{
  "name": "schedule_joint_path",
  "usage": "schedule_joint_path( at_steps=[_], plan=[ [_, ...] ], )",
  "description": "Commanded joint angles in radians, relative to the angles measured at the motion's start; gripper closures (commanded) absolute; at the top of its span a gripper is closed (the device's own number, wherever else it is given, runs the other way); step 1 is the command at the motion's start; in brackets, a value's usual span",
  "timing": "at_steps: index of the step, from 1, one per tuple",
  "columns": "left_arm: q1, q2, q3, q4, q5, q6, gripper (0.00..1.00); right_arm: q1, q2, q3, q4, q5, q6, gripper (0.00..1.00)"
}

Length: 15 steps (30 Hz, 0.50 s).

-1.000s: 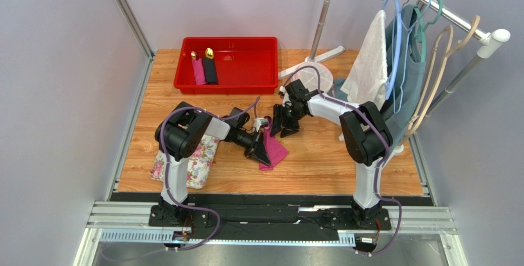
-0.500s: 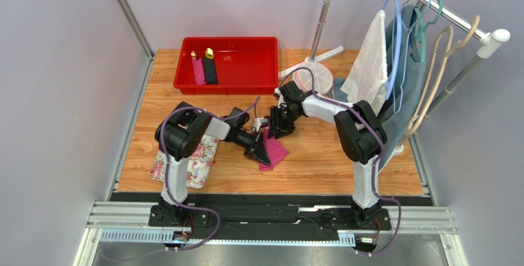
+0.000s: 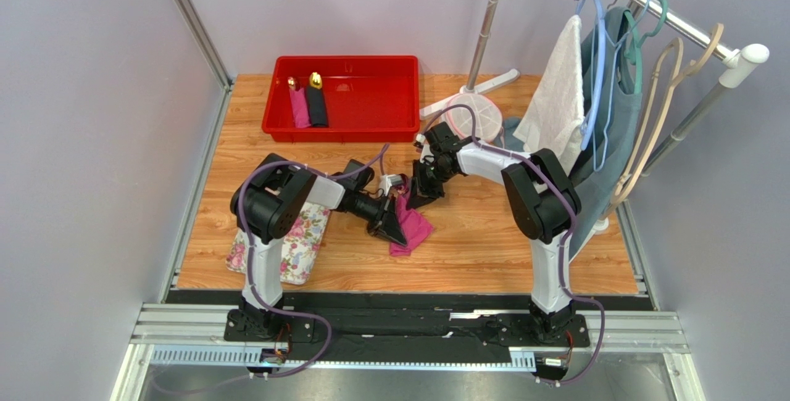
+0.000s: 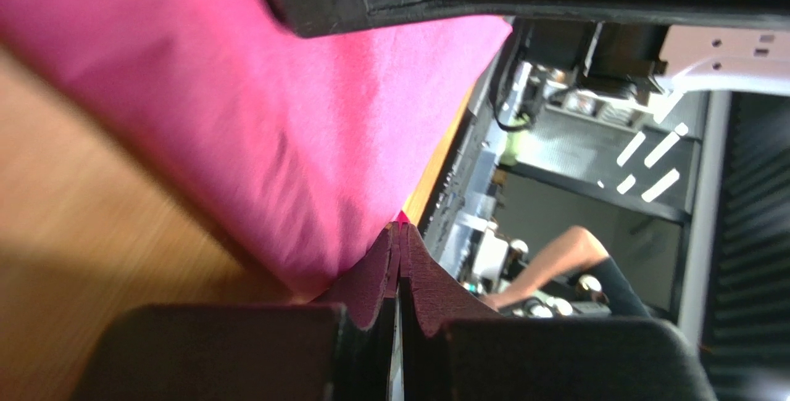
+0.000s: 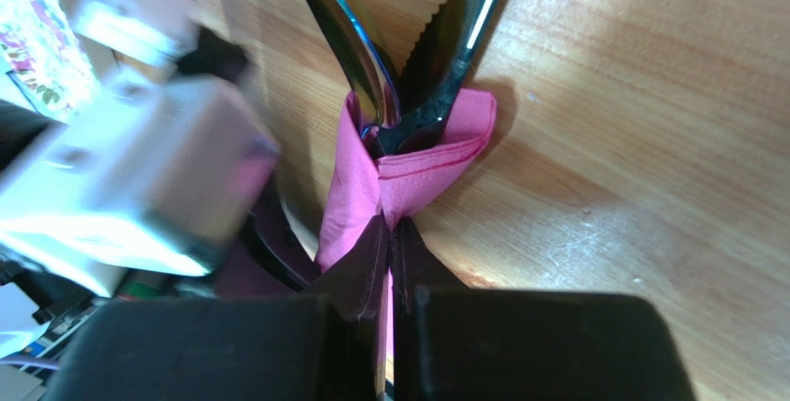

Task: Place the utensils on the paper napkin and roll it up

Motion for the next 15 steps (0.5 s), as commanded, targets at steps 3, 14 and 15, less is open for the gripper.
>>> schedule_joint_path(
  at_steps=[3, 14, 15],
  plan=[
    [0.050, -0.190, 0.055, -0.061, -0.199, 0.060, 0.74, -0.035, 0.002, -0.012, 0.064, -0.039, -0.012, 1.00],
    [0.139, -0.542, 0.233, -0.469, -0.346, 0.252, 0.02, -0.053, -0.076, -0.075, 0.202, -0.142, 0.043, 1.00],
    [0.150, -0.562, 0.240, -0.484, -0.358, 0.282, 0.01, -0.053, -0.081, -0.078, 0.206, -0.145, 0.048, 1.00]
  ],
)
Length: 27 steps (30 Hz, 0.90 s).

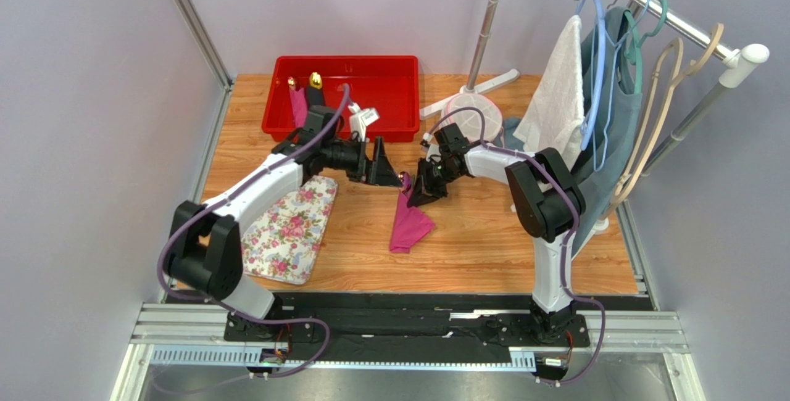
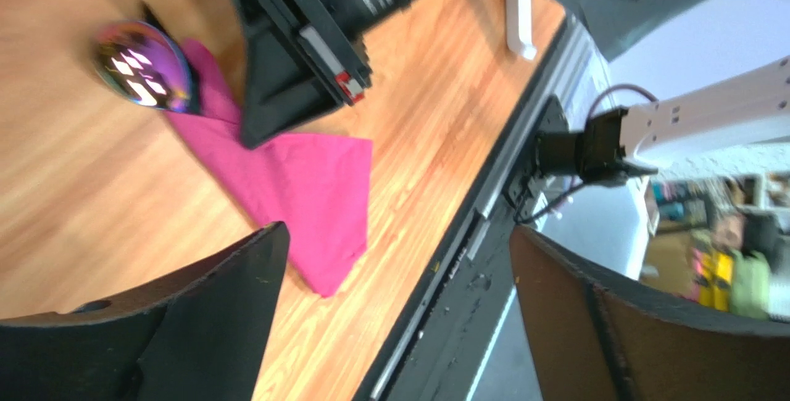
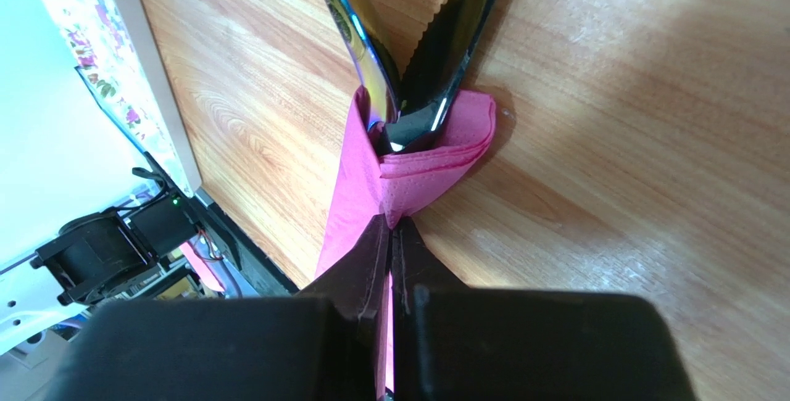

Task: Place the utensils on the paper napkin and roll it up

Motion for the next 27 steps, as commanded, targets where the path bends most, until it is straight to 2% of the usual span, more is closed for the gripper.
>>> schedule_joint_path(
  at_steps=[1, 6, 10, 18, 23, 27],
  plan=[
    [0.077, -0.112, 0.059, -0.188, -0.100, 0.135, 0.01, -0.003, -0.079, -0.017, 0.094, -0.034, 0.023, 1.00],
    [0.134, -0.204, 0.100, -0.226, -0.180, 0.186, 0.01, -0.006, -0.108, -0.028, 0.117, -0.040, 0.031, 1.00],
    [0.159, -0.273, 0.094, -0.226, -0.270, 0.172, 0.01, -0.003, -0.126, -0.032, 0.139, -0.053, 0.032, 1.00],
    [0.177, -0.459, -0.082, 0.016, -0.309, 0.124, 0.01, -0.003, -0.168, -0.003, 0.128, -0.079, -0.003, 1.00],
    [0.208, -0.494, -0.087, -0.027, -0.275, 0.175, 0.01, -0.003, -0.197, 0.023, 0.085, -0.102, -0.038, 1.00],
    [0.264, -0.514, -0.119, 0.035, -0.140, 0.135, 0.02, -0.002, -0.234, 0.060, 0.050, -0.143, -0.101, 1.00]
  ],
)
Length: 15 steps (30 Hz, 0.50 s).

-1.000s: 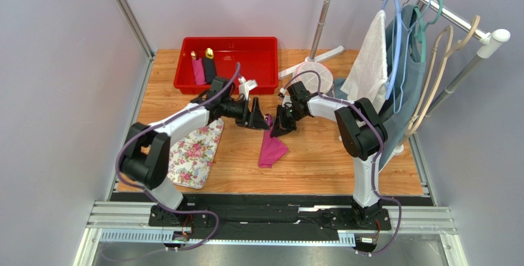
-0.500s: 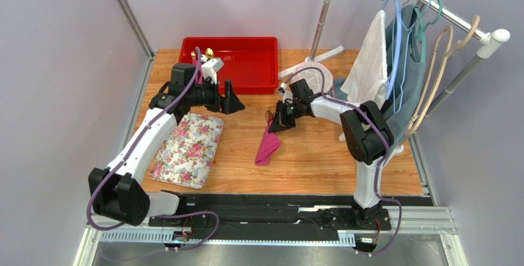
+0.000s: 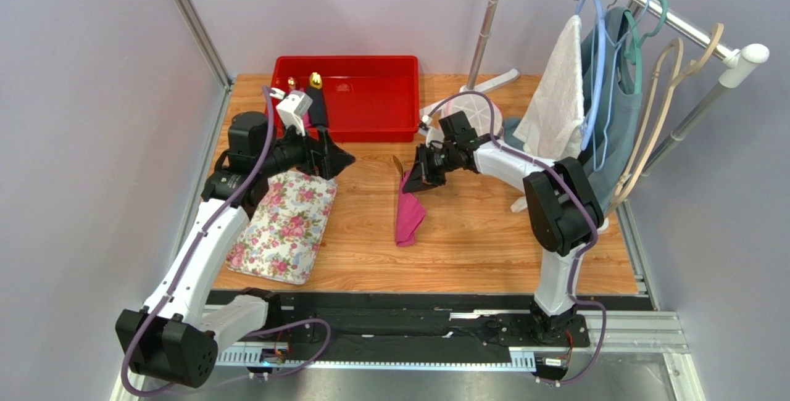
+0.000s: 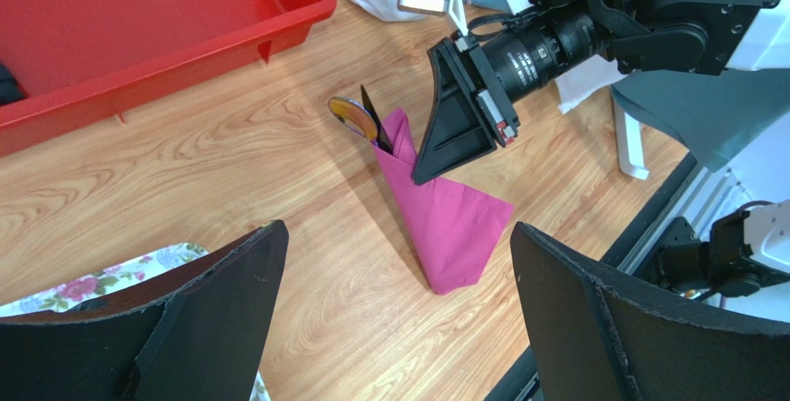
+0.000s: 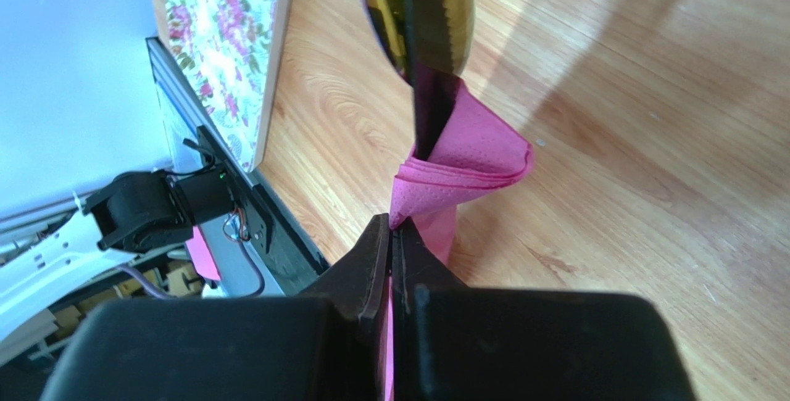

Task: Place the utensils on the paper napkin and roll it up

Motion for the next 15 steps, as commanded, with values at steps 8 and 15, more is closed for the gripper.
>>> schedule_joint_path(
  at_steps=[8, 15],
  plan=[
    [0.104, -0.107, -0.180, 0.270, 0.303, -0.124, 0.07, 0.014, -0.168, 0.212, -0.185, -0.163, -0.207, 1.00],
    [0.116, -0.240, -0.331, 0.495, 0.374, -0.155, 0.09, 0.043, -0.258, 0.310, -0.276, -0.209, -0.279, 1.00]
  ],
)
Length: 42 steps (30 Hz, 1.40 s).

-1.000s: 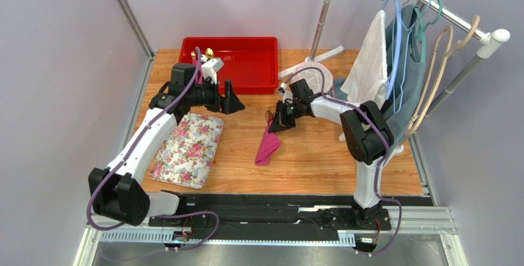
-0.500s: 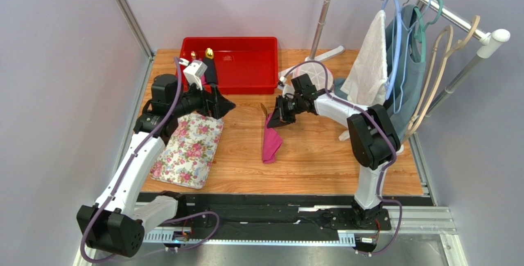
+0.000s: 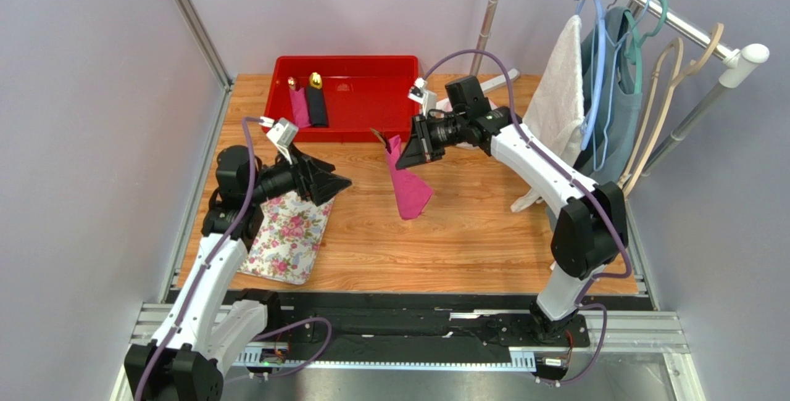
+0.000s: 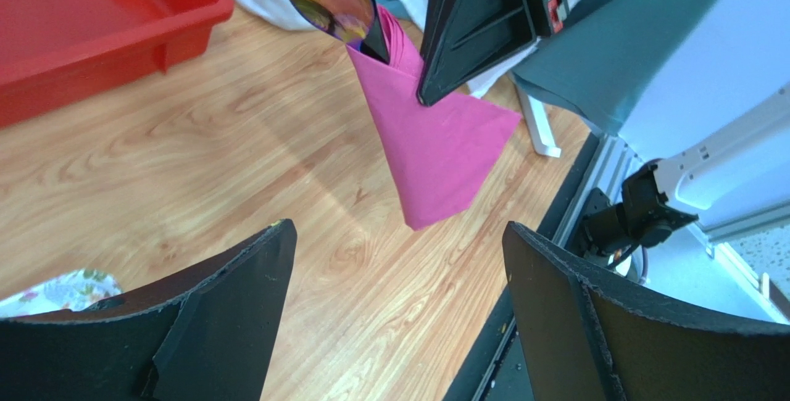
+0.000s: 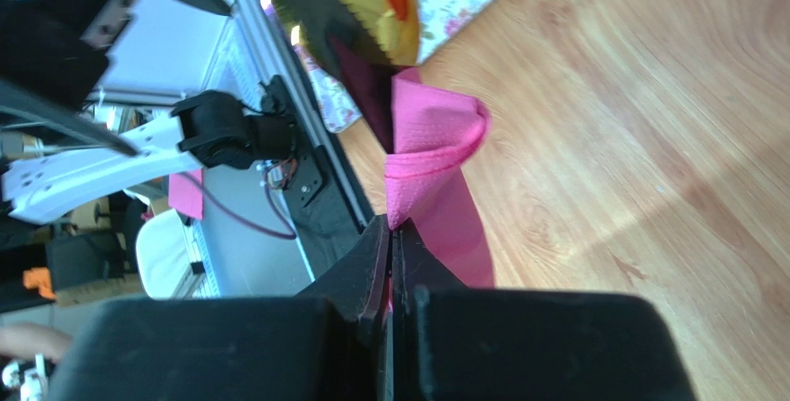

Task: Place the utensils on the paper napkin and roll it up

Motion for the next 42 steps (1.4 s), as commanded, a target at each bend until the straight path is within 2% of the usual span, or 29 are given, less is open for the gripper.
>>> schedule_joint_path(
  at_steps=[1, 7, 12, 18, 21, 27, 32, 42],
  plan=[
    [0.010, -0.108, -0.080, 0.244, 0.123, -0.034, 0.09, 0.029, -0.112, 0.100, -0.065, -0.086, -0.071, 1.00],
    [0.008, -0.127, -0.131, 0.424, 0.268, -0.117, 0.09, 0.075, -0.195, 0.131, -0.079, -0.096, -0.095, 1.00],
    [-0.030, -0.106, -0.138, 0.584, 0.312, -0.220, 0.10, 0.113, -0.256, 0.139, -0.076, -0.079, -0.102, 1.00],
    [-0.145, -0.093, -0.117, 0.608, 0.281, -0.238, 0.11, 0.176, -0.307, 0.162, -0.090, -0.040, -0.141, 1.00],
    [-0.175, -0.081, -0.118, 0.611, 0.264, -0.229, 0.15, 0.213, -0.324, 0.163, -0.099, -0.027, -0.169, 1.00],
    [-0.222, -0.064, -0.114, 0.615, 0.252, -0.229, 0.17, 0.260, -0.353, 0.173, -0.108, -0.007, -0.206, 1.00],
    [-0.269, -0.078, -0.140, 0.729, 0.262, -0.280, 0.15, 0.283, -0.364, 0.188, -0.118, -0.002, -0.224, 1.00],
    [-0.320, -0.064, -0.144, 0.796, 0.223, -0.315, 0.16, 0.351, -0.385, 0.197, -0.130, 0.024, -0.280, 1.00]
  ],
)
